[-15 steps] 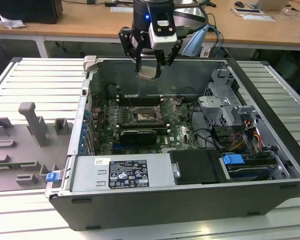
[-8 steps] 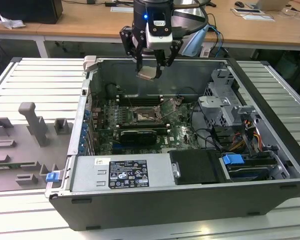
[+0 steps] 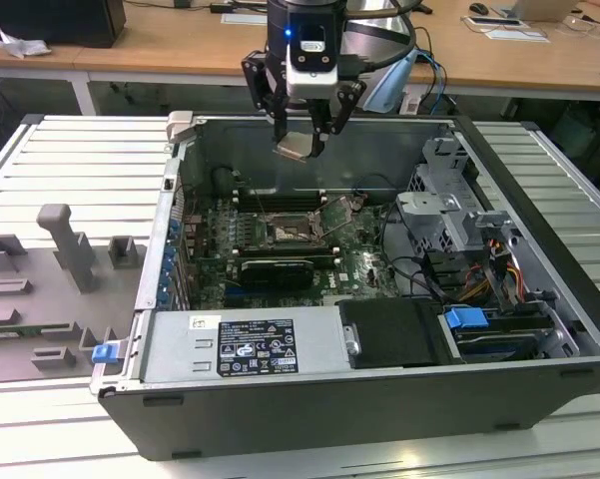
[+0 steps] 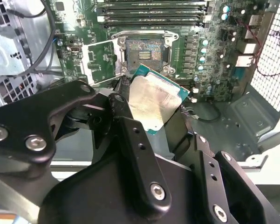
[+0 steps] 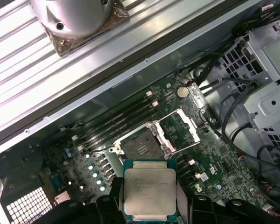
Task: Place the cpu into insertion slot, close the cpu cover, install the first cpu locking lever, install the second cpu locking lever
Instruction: 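Place the cpu into insertion slot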
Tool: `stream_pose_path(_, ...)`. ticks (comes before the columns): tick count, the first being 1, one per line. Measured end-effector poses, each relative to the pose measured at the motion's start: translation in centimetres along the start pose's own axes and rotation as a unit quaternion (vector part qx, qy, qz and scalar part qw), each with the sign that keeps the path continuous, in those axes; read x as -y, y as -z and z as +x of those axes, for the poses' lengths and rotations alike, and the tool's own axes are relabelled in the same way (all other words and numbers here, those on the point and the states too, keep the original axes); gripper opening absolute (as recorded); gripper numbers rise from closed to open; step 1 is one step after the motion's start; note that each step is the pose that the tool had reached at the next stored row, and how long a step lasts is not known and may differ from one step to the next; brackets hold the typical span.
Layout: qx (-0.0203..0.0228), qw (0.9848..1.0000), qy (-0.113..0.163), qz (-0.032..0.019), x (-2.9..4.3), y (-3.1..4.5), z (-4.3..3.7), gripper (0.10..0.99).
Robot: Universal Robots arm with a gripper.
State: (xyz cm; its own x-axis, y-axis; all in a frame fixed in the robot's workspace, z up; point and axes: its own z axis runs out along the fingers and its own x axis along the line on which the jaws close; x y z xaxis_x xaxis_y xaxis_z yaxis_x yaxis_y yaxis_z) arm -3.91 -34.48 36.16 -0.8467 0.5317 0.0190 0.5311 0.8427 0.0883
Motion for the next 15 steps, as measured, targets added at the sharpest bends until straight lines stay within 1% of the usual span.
stream_pose_path(6,0.0025,0.9997,-0.026,-0.0002,0.0,-0.07,0.0,0.541)
stream_pose_path(10,0.0046,0.9989,-0.047,-0.0002,0.01,-0.13,0.0,0.541)
stream_pose_path(12,0.0058,0.9982,-0.059,-0.0003,0.01,-0.18,0.0,0.541)
stream_pose_path(15,0.0085,0.9961,-0.088,-0.0005,0.02,-0.28,0.0,0.541)
